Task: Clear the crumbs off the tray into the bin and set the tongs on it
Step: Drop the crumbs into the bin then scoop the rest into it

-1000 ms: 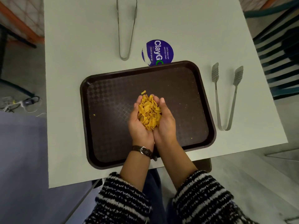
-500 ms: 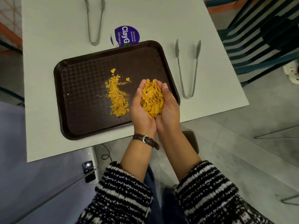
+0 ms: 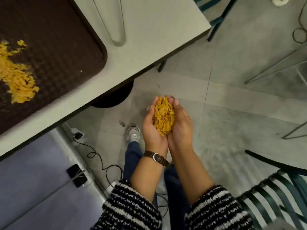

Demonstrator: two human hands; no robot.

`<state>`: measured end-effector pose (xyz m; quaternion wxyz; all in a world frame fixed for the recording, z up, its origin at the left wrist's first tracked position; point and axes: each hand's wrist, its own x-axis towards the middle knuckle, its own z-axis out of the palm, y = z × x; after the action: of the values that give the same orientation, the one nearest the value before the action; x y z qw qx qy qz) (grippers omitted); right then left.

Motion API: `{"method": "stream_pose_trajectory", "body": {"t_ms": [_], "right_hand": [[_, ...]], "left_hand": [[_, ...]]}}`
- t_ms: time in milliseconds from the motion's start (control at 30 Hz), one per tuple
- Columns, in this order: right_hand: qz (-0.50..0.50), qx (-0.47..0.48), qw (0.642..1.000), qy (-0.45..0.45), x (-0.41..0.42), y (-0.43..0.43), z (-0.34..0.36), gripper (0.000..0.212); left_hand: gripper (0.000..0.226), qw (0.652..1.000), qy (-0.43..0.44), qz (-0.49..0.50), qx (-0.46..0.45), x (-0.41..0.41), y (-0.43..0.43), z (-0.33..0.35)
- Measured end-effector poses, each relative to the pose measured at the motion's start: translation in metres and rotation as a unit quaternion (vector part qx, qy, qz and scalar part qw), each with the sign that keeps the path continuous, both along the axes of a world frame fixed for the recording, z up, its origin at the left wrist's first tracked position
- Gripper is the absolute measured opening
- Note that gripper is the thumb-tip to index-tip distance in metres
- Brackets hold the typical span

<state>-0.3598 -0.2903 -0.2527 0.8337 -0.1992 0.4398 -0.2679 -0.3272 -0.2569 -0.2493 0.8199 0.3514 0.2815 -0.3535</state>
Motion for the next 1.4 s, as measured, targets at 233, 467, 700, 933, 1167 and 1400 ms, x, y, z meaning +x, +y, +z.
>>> {"method": "stream_pose_trajectory", "body": {"t_ms": [233,467,700,933,1167,1400], "right_hand": [[-0.058,0.067,0.985,0.146,-0.012,-0.026,-0.194,0.018],[-0.032,0.159,0.966,0.204,-0.003,-0.06,-0.326,0.058],[-0.019,0.189,0.945,0.264,-0.001,-0.077,-0.349,0.041],[0.057,0.171,0.945,0.271,0.019,-0.071,-0.345,0.058],[0.206,0.123,0.925,0.293,0.008,-0.053,-0.355,0.061],[0.024,0.121,0.979,0.163,0.021,-0.078,-0.286,0.064]], "left_hand": [[0.034,0.985,0.073,-0.098,0.121,-0.008,-0.035,-0.197],[0.033,0.948,0.112,-0.211,0.211,0.022,-0.063,-0.312],[0.044,0.913,0.051,-0.322,0.246,0.015,-0.073,-0.337],[0.039,0.856,0.029,-0.458,0.237,0.014,-0.082,-0.343],[0.066,0.896,0.063,-0.354,0.262,0.038,-0.091,-0.369],[0.065,0.875,0.069,-0.412,0.246,0.016,-0.077,-0.325]]}}
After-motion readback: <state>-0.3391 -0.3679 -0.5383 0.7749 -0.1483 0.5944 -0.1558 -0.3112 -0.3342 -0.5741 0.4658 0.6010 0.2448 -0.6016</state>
